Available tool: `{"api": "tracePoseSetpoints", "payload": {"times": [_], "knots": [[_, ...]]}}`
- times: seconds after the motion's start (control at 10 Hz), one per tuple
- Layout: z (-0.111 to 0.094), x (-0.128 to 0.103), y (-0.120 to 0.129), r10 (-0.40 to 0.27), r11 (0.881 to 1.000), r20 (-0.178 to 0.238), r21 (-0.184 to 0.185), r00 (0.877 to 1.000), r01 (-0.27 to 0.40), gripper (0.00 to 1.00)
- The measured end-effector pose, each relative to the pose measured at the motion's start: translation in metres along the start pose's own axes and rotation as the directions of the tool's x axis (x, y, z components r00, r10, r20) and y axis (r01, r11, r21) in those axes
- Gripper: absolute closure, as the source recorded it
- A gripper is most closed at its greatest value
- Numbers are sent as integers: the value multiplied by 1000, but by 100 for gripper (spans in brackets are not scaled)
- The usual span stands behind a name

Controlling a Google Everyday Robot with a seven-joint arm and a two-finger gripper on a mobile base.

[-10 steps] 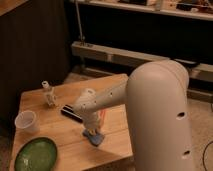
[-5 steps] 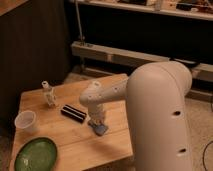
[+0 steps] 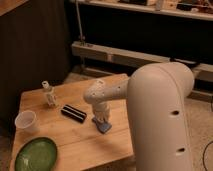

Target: Wipe the white sponge on the table

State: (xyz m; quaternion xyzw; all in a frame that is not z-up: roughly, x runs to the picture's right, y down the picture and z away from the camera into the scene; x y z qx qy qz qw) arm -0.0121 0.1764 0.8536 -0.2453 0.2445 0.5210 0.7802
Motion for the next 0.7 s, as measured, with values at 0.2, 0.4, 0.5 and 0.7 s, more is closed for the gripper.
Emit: {"api": "tracePoseSetpoints", "payload": {"times": [0.2, 0.4, 0.5, 0.7], "knots": [[-1, 5, -5, 10, 1000, -7, 9, 1000, -10, 100], [-4, 26, -26, 46, 999, -20, 28, 999, -46, 100], [-4, 39, -36, 58, 998, -24, 32, 998, -57, 100], [-2, 82, -71, 94, 995, -40, 43, 995, -92, 100]]}}
